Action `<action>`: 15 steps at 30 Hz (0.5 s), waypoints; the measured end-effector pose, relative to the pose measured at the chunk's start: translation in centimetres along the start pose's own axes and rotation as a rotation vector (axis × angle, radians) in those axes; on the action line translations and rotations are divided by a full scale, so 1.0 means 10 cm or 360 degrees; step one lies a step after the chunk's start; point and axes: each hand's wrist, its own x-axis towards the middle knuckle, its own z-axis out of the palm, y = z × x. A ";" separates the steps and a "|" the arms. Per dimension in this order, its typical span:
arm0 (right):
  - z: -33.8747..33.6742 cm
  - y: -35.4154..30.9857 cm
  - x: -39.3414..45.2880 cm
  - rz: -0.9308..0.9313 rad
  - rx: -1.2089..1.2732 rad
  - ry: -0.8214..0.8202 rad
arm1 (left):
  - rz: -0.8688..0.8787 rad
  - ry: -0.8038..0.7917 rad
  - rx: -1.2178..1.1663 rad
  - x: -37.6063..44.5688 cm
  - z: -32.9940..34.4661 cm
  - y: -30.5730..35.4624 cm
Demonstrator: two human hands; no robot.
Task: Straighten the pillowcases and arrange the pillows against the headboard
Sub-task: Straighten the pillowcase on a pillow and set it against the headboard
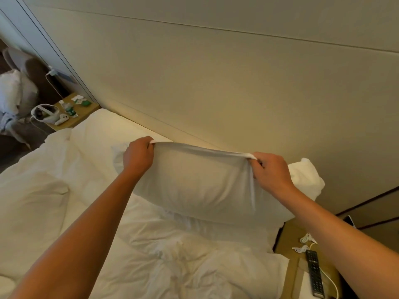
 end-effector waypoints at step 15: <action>0.57 0.29 -0.10 0.0249 -0.0017 -0.0252 | 0.0205 -0.0507 0.0258 -0.01 0.79 -0.22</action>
